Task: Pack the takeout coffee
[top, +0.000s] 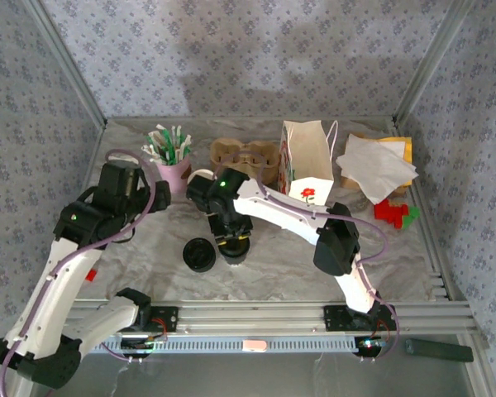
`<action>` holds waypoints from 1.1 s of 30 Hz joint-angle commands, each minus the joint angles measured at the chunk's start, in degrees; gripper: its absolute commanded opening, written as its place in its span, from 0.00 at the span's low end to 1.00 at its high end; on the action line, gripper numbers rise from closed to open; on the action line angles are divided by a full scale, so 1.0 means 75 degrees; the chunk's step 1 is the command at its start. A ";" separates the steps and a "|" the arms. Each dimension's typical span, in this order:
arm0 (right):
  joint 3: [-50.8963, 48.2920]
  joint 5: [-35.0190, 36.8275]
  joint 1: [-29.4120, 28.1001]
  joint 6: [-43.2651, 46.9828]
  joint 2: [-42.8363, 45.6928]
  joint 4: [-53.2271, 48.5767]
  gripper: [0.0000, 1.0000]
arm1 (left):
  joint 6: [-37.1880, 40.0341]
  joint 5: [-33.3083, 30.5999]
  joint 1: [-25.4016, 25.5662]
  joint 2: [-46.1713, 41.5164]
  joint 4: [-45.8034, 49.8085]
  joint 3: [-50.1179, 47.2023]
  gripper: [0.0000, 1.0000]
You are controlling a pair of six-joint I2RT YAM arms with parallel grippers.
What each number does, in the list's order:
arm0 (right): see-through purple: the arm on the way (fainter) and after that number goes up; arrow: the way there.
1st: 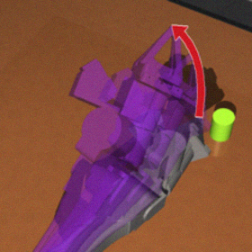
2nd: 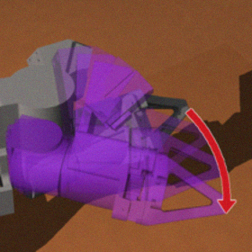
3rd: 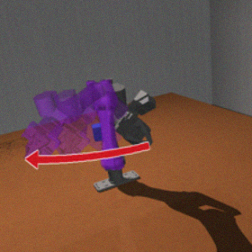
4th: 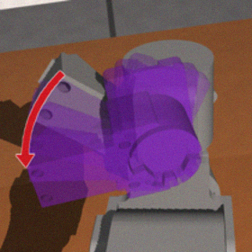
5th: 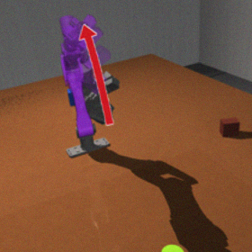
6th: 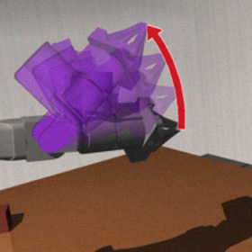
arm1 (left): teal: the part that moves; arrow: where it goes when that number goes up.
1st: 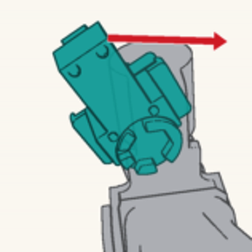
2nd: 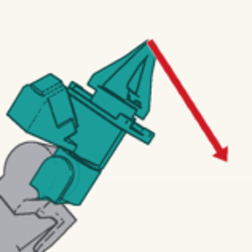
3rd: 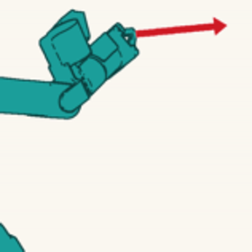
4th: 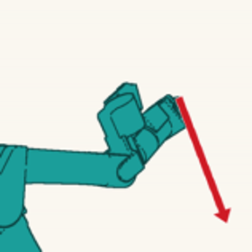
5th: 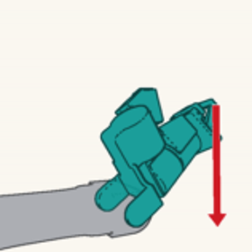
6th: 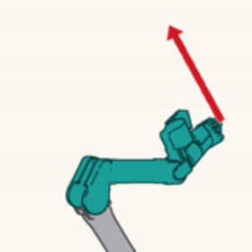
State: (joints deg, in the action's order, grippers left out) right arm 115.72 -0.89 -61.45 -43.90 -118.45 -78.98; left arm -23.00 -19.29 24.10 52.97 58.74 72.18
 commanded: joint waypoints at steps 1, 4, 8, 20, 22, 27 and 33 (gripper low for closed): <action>0.0488 0.0235 0.0055 0.0145 -0.0014 -0.0488 0.47 | -0.0046 0.0041 -0.0052 -0.0192 0.0259 0.0253 1.00; 0.0572 0.0265 0.0060 0.0219 0.0083 -0.0595 0.48 | -0.0062 0.0058 -0.0049 -0.0242 0.0333 0.0288 1.00; 0.0755 0.0233 0.0077 0.1170 0.0280 -0.0620 0.53 | -0.0073 0.0137 -0.0049 -0.0306 0.0405 0.0357 1.00; 0.0556 -0.1191 0.0427 0.6432 0.1044 -0.0519 0.59 | 0.0016 0.0521 -0.0049 -0.0286 0.0416 0.0487 1.00; 0.0577 -0.1727 0.0663 0.6746 0.1018 -0.0571 0.58 | 0.0040 0.0547 -0.0049 -0.0266 0.0452 0.0533 1.00; 0.0540 -0.2084 0.0994 0.7116 0.0885 -0.0626 0.59 | 0.0089 0.0518 -0.0049 -0.0301 0.0453 0.0565 1.00; 0.0469 -0.1680 0.1092 0.7224 0.0680 -0.0531 0.60 | 0.0123 0.0516 -0.0052 -0.0164 0.0417 0.0613 1.00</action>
State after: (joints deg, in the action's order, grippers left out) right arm 119.81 -14.15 -53.12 7.77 -111.81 -81.71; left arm -22.96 -15.81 24.10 51.44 61.58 74.59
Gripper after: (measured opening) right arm 0.597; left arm 0.997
